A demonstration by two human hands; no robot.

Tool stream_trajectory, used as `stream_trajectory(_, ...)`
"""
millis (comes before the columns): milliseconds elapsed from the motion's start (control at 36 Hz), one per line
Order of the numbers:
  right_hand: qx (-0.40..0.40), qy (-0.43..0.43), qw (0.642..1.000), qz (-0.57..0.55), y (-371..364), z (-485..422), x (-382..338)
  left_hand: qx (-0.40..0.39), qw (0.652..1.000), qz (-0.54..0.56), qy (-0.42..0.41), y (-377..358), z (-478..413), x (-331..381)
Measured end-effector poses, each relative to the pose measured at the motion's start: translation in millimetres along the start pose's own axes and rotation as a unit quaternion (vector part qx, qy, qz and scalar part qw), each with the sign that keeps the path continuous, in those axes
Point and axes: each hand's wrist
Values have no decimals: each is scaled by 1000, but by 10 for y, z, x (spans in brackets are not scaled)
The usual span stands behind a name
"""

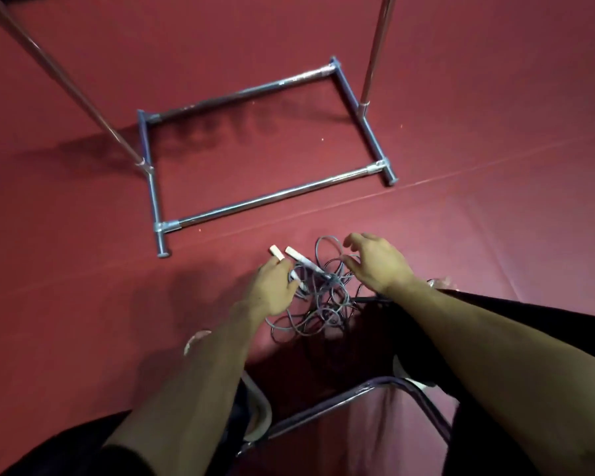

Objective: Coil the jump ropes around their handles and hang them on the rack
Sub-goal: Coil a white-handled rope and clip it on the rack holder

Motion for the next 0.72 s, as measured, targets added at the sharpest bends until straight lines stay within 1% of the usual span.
stream_trajectory(56,-11,-8,1000,-23,-157,-223,79,-12,1000,2,4,-112,-239,-149)
stream_trajectory(167,-12,9,998,-61,-438,-652,168,-13,1000,-1,2,-222,-728,-372)
stream_trajectory(278,-13,10,995,-98,-664,-1001,202,3,999,-13,-39,-230,-1225,-514)
stream_trajectory(361,-17,13,992,-121,-796,-1185,244,-36,996,-31,-73,-252,-1511,-639)
stream_trajectory(417,-17,8,992,-122,-872,-1259,268,-61,992,-49,-100,-279,-1596,-738)
stream_trajectory(472,-19,2,992,-128,-941,-1290,267,-78,990,-57,-105,-299,-1612,-816)
stream_trajectory(556,-26,4,985,-170,-1052,-1294,254,-90,988,-46,-114,-353,-1627,-885)
stream_trajectory(667,-29,2,981,-194,-1116,-1268,226,-82,992,14,-94,-405,-1683,-883)
stream_trajectory(722,-32,3,980,-197,-1124,-1254,218,-85,992,20,-87,-399,-1698,-874)
Point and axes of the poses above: each hand's wrist, its own z-axis away from the middle knuckle, its own y-axis out of the back of the hand, x = y × z, and after that the axes turned 15 degrees about -x, right-handed
